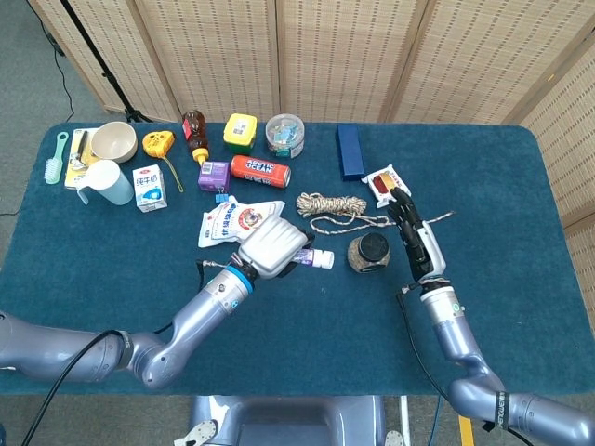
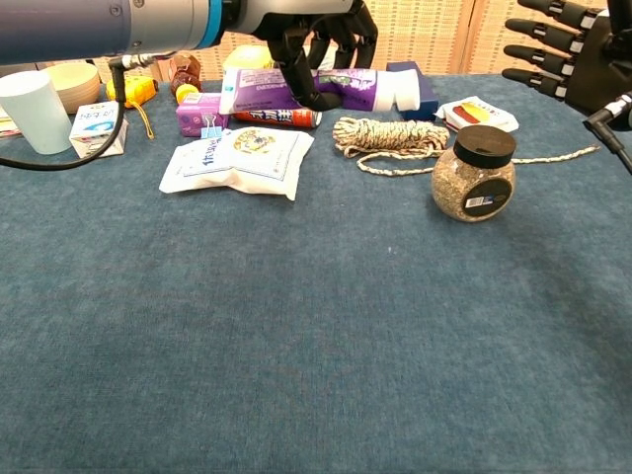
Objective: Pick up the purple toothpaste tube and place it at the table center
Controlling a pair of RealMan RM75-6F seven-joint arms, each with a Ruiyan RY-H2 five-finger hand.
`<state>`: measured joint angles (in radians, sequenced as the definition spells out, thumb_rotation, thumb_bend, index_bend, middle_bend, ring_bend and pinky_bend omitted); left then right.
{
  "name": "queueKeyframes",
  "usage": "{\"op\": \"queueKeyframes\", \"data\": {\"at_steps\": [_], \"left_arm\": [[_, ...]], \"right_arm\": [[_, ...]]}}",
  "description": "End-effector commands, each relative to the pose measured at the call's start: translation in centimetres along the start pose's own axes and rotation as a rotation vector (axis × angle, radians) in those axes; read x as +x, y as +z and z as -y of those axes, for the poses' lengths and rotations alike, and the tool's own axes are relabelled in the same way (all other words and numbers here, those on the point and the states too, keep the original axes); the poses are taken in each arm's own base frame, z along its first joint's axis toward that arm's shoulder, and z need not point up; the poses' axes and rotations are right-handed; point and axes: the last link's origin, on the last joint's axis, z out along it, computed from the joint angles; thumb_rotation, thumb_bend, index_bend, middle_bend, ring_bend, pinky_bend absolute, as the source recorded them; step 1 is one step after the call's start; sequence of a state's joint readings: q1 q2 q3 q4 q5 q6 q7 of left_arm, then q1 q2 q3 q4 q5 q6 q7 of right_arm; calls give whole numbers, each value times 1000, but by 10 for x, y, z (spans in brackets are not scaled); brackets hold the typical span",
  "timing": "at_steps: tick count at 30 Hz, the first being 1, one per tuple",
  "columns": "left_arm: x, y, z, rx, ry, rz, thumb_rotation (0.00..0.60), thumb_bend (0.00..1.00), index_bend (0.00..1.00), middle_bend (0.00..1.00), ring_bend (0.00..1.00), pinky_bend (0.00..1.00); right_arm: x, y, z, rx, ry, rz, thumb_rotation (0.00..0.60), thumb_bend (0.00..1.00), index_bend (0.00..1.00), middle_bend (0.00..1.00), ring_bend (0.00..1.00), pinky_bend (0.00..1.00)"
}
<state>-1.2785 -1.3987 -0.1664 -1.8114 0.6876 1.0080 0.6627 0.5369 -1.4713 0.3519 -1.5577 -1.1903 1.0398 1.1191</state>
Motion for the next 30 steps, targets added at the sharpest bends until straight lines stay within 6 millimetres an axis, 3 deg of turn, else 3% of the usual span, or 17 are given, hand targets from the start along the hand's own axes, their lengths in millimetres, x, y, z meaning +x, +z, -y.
{"op": "queueKeyframes", "data": {"at_steps": [1,30], "left_arm": [[0,2,-4,-4,3,-2,600,965,522,550,602,623],[3,28,-33,53,5,-37,600,964,532,559,607,628]], "right_arm": [[-5,3,-1,-3,23,-8,164,0,0,0,0,0],[-44,26,-16,37,-4,-8,162,0,0,0,0,0]]}}
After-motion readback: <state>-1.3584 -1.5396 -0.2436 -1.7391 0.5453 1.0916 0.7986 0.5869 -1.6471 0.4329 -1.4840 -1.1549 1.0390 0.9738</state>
